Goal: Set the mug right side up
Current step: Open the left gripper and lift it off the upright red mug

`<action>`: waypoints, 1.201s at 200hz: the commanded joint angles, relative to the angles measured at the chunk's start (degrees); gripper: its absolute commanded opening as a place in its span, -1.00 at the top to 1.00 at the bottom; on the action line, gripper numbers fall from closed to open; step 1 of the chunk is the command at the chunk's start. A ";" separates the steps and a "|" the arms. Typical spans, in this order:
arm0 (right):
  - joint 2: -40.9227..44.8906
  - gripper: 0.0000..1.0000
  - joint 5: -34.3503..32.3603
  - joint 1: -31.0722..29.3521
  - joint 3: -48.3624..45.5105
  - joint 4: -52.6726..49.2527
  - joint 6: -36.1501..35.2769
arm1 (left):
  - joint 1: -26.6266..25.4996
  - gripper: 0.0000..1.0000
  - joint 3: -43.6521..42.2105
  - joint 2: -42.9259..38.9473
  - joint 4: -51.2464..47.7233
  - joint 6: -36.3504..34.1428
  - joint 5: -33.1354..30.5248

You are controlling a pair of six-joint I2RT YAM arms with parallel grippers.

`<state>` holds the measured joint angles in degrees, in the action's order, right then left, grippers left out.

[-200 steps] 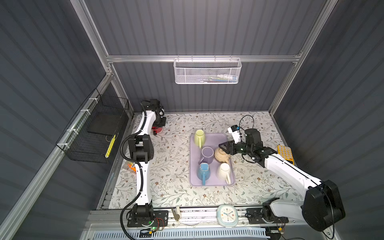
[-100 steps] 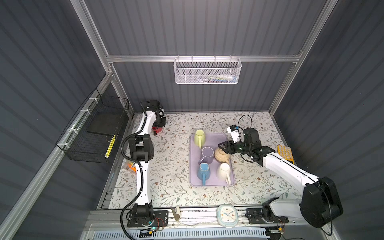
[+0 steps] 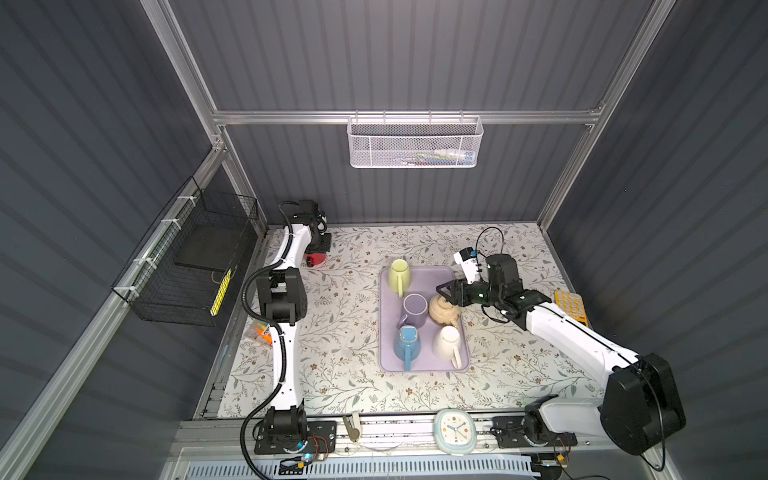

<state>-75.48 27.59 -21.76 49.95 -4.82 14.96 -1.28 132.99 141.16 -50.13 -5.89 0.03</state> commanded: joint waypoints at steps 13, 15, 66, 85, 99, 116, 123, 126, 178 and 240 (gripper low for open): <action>-0.11 -0.01 -0.52 -0.26 1.99 -0.89 -0.33 | 0.49 0.31 -0.34 -0.58 -0.59 0.51 -0.01; -0.10 -0.01 -0.52 -0.30 1.99 -0.89 -0.31 | 0.49 0.31 -0.33 -0.66 -0.59 0.52 -0.03; 0.25 -0.01 -0.70 -0.39 1.86 -1.06 -0.62 | 0.49 0.07 -0.02 -1.69 -0.41 1.19 -0.59; 0.19 -0.01 -0.87 -0.38 2.22 -1.50 -0.96 | 0.49 0.03 -0.74 -2.85 0.10 1.48 -0.13; 0.16 -0.01 -0.88 -0.39 2.47 -1.68 -1.14 | 0.49 0.01 -1.36 -3.80 0.55 1.57 0.14; -0.04 -0.01 -0.79 -0.39 2.68 -1.76 -1.12 | 0.49 0.00 -1.63 -4.83 0.73 1.78 0.52; -0.09 -0.01 -0.79 -0.38 2.73 -1.74 -1.12 | 0.48 0.00 -1.75 -5.24 0.65 1.83 0.59; -0.10 -0.01 -0.71 -0.37 2.82 -1.77 -1.12 | 0.44 0.00 -1.83 -5.47 0.65 1.79 0.66; -1.33 -0.01 -0.57 -0.39 4.25 -2.62 -1.60 | 0.49 -0.02 -3.34 -9.47 0.90 1.72 1.21; -3.56 -0.01 -0.44 -0.59 7.21 -4.14 -2.19 | 0.07 -0.04 -5.70 -15.96 0.86 0.89 2.52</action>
<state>-78.28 27.14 -21.85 54.92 -7.64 13.82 -1.13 129.23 129.58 -48.97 -4.73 0.97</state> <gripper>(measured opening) 0.503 0.521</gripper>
